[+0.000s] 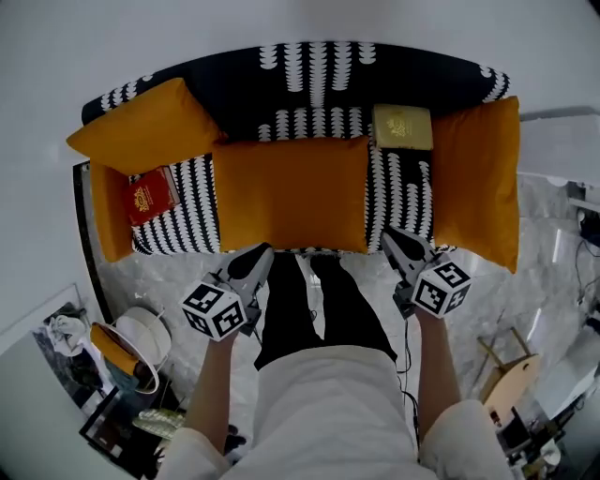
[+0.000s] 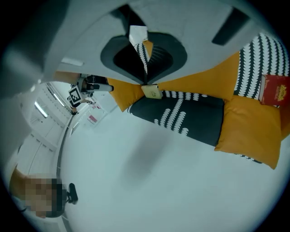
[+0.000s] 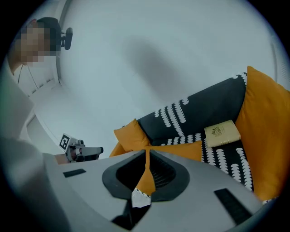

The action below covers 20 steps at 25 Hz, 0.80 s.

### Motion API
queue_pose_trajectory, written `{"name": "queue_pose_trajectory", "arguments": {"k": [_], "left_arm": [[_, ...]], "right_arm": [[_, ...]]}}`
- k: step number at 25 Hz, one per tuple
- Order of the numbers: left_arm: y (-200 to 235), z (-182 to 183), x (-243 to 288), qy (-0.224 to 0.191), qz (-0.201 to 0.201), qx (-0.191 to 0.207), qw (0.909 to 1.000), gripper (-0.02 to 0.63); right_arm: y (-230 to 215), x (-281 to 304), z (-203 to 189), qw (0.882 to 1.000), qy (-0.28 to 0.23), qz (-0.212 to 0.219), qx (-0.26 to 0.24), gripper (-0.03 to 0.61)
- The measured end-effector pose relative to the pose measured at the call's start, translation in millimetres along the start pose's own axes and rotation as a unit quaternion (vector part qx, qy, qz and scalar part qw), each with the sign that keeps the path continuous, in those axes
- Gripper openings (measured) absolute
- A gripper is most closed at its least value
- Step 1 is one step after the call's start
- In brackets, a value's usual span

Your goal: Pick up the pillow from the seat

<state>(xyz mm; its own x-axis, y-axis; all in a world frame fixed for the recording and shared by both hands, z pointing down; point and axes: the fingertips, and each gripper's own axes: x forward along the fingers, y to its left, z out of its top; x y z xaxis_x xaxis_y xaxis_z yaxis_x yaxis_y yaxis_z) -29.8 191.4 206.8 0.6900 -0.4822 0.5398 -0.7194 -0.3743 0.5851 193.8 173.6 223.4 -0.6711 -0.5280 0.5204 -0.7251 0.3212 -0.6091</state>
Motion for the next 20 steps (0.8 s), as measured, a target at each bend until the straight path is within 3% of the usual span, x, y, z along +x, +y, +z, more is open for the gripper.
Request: {"name": "queue_pose_trajectory", "arguments": {"k": [7, 11, 14, 20], "left_arm": [[40.8, -29.0, 27.6, 0.032, -0.016, -0.046, 0.9983, 0.020], [72.7, -43.4, 35.0, 0.056, -0.021, -0.052, 0.9969, 0.108], [103.0, -52.4, 40.2, 0.067, -0.015, -0.055, 0.9961, 0.156], [151.3, -70.9, 45.2, 0.092, -0.023, -0.073, 0.9928, 0.225]], "right_arm": [[-15.0, 33.9, -39.0, 0.999, 0.038, -0.008, 0.016, 0.009], [-23.7, 58.0, -58.4, 0.998, 0.045, -0.011, 0.034, 0.017], [-35.7, 78.4, -75.7, 0.997, 0.060, -0.012, 0.045, 0.157], [-65.1, 101.0, -104.2, 0.994, 0.095, -0.047, 0.019, 0.219]]}}
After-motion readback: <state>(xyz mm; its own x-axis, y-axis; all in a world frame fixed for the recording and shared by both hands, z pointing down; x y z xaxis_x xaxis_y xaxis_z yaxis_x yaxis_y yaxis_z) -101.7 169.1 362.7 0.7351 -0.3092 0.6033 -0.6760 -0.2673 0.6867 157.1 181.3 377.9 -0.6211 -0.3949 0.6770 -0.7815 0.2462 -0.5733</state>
